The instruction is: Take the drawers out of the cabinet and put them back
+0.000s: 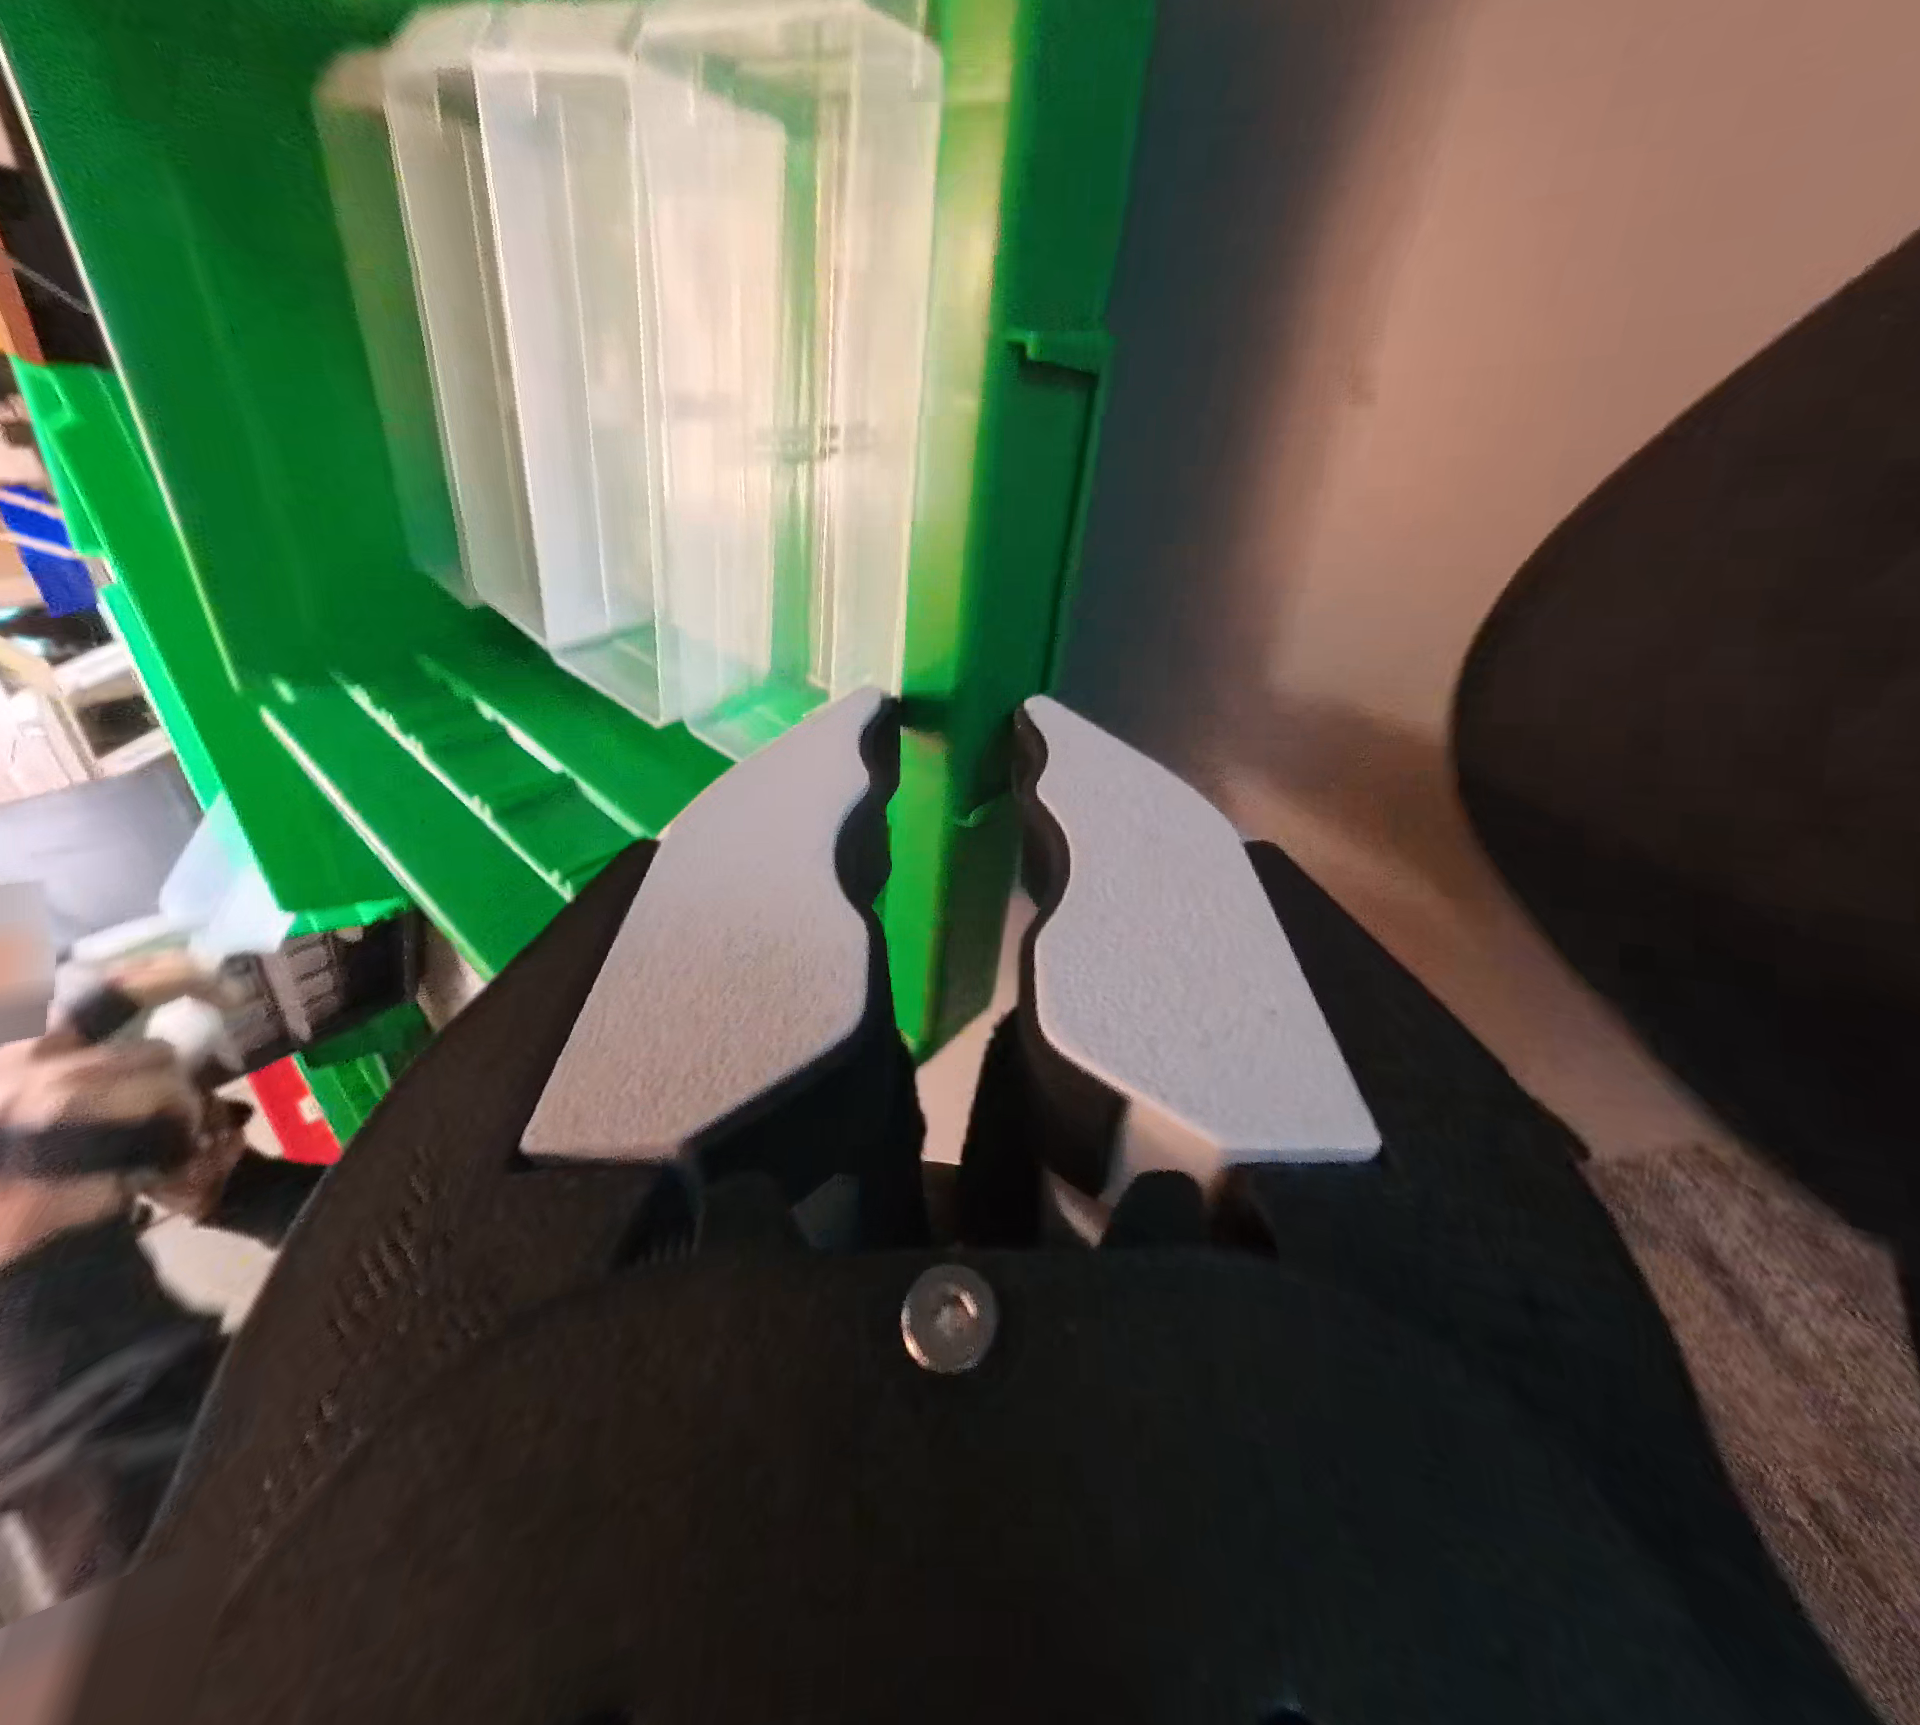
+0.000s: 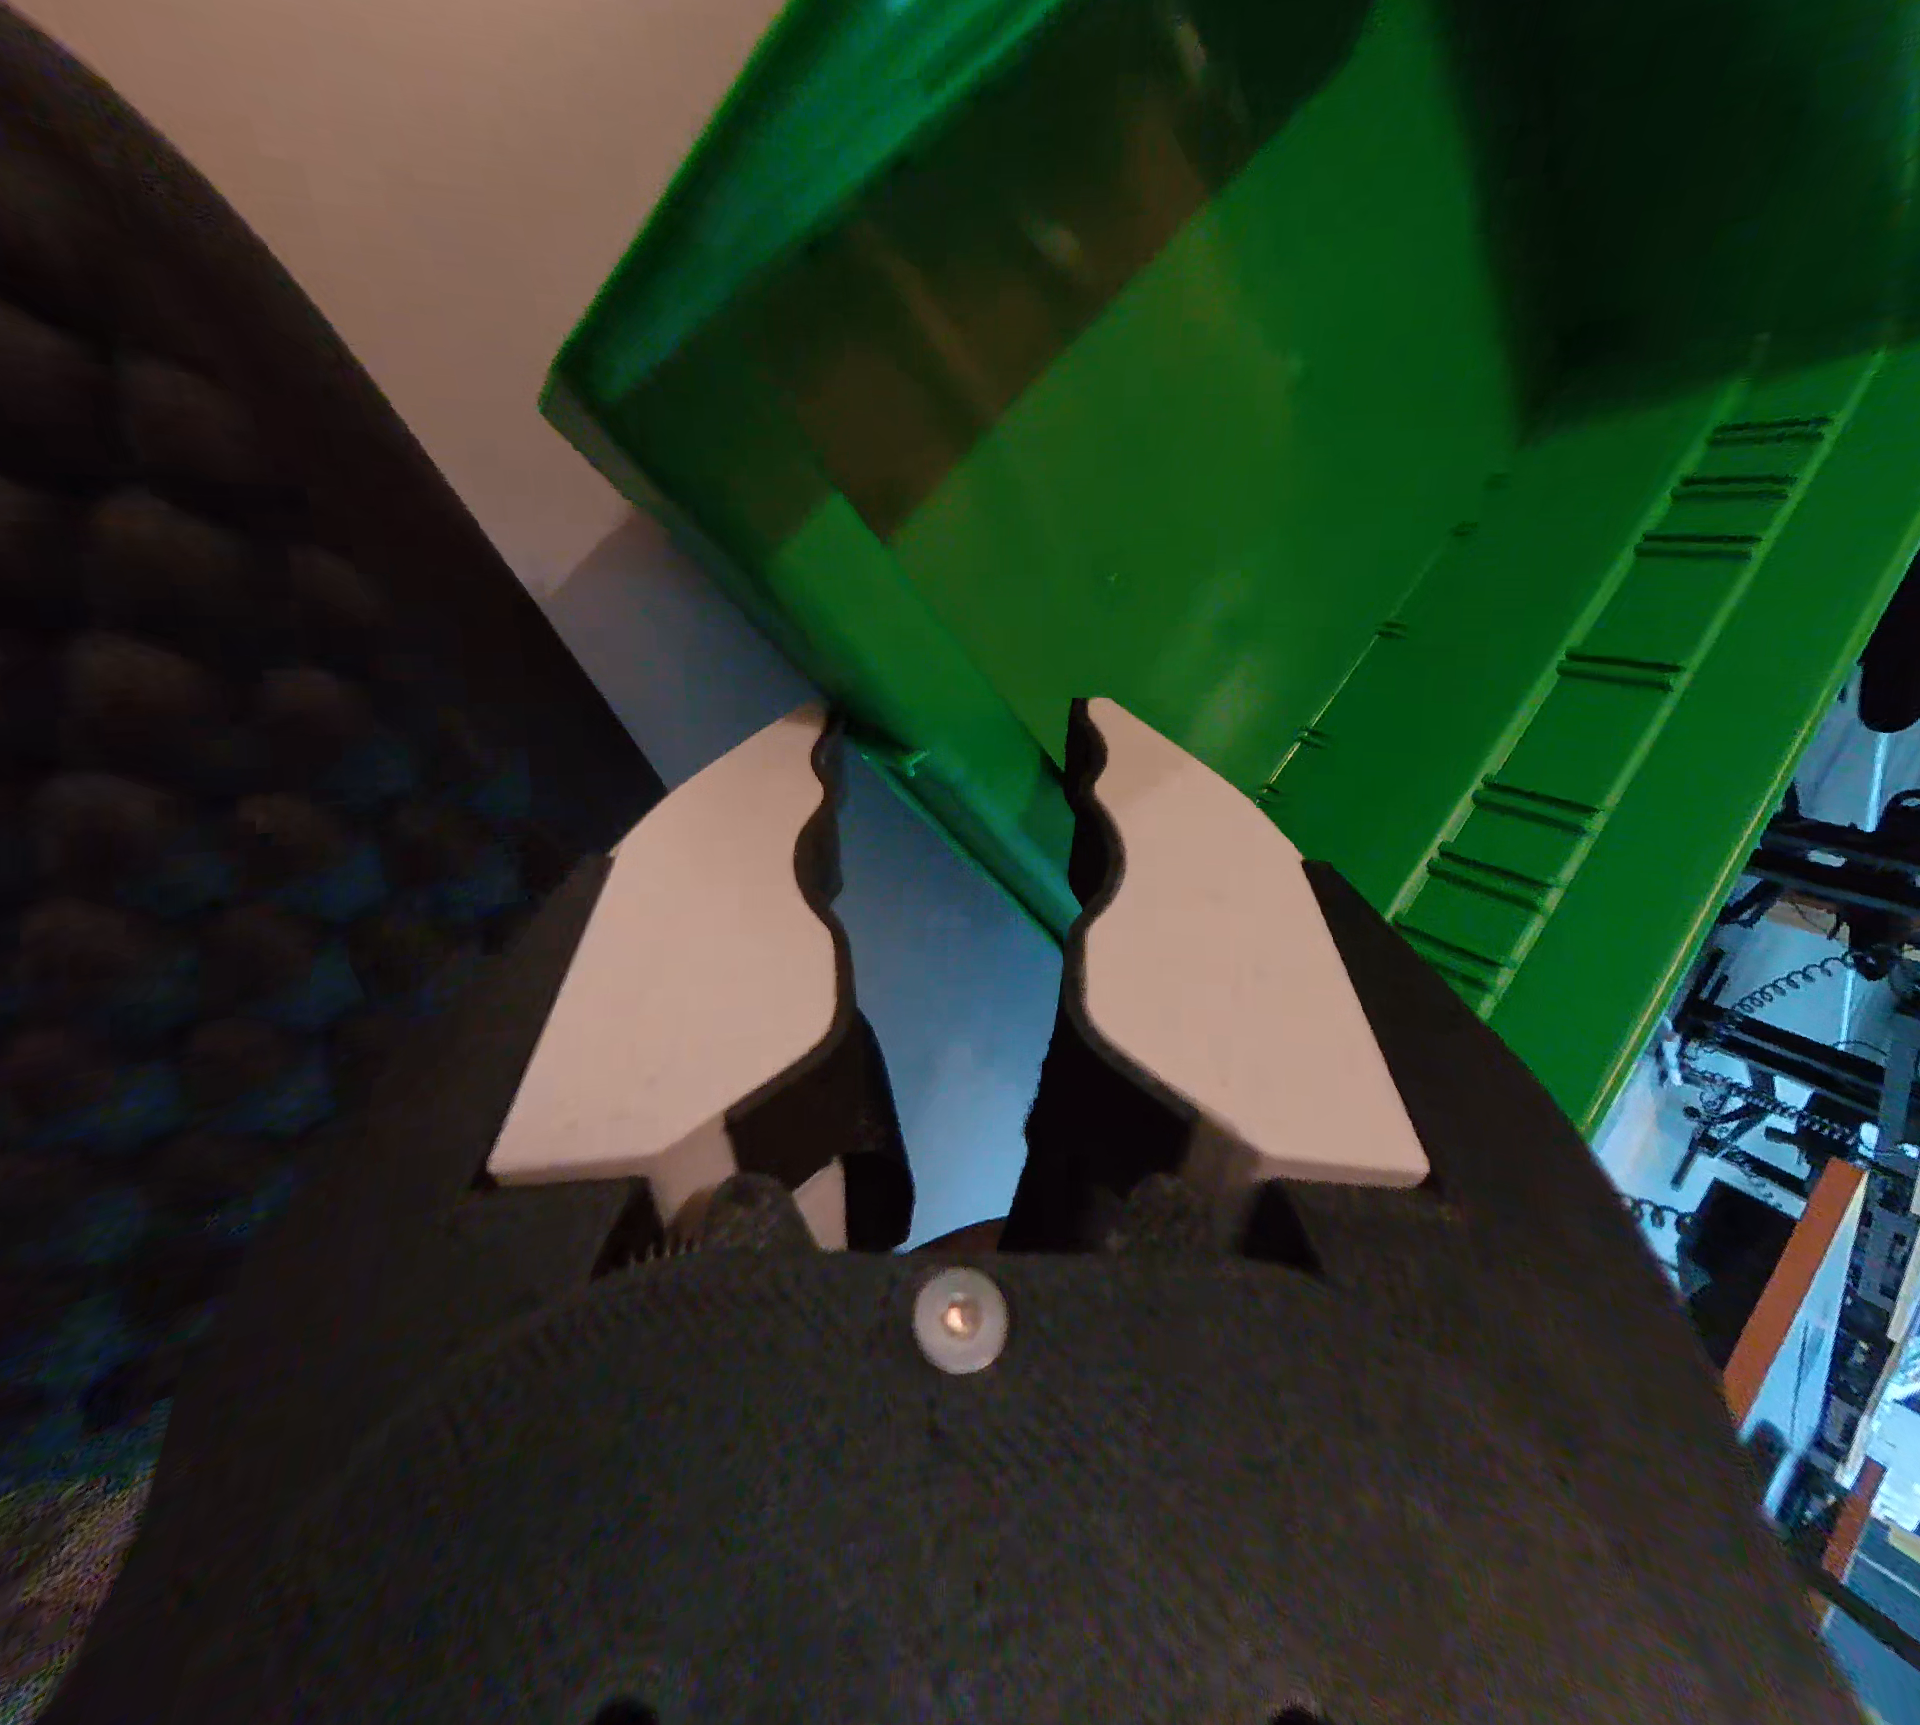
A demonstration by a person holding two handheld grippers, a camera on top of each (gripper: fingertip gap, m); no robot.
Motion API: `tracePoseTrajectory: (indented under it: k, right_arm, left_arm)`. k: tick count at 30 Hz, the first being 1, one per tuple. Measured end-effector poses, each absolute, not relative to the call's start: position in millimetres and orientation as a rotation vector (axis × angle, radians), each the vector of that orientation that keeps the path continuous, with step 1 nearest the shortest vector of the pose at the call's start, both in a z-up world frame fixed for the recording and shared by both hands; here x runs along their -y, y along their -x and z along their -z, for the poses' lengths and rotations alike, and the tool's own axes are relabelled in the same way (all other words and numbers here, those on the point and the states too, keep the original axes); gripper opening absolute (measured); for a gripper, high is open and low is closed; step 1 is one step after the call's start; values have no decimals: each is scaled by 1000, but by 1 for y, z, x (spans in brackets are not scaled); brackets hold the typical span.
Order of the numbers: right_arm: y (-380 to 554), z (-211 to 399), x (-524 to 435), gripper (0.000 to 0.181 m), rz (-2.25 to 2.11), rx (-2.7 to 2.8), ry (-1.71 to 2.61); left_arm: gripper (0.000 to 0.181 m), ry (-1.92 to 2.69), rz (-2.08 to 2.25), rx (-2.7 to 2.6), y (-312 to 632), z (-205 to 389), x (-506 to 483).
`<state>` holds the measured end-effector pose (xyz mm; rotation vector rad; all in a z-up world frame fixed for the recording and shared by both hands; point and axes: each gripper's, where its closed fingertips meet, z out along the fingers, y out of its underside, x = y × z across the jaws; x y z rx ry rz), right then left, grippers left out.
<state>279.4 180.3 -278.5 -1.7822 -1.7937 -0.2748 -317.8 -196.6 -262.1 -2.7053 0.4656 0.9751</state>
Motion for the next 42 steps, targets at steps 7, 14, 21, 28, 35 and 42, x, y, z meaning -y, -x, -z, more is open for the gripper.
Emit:
tracePoseTrajectory:
  k: [7, 14, 21, 28, 35, 42]
  right_arm:
    - [-315, 279, -192, 41, 337, 1754, 1870]
    - [-341, 280, -189, 41, 369, 1727, 1895]
    - [-324, 260, -166, 63, 52, 1613, 1918]
    - [-234, 122, -117, 91, -627, 1146, 1320]
    - [-165, 32, -126, 87, -1146, 334, 1053]
    - [-17, 95, -217, 71, -943, 521, 1366]
  left_arm:
    - [20, 2713, -890, -457, 345, 261, 246]
    - [20, 2746, -837, -560, 345, 261, 280]
    - [31, 2594, -646, -494, 324, 252, 269]
    - [52, 1667, -591, -259, 270, 105, 187]
    - [53, 1114, -103, 106, 173, 32, 67]
    - [53, 1487, -337, 195, 237, 123, -102]
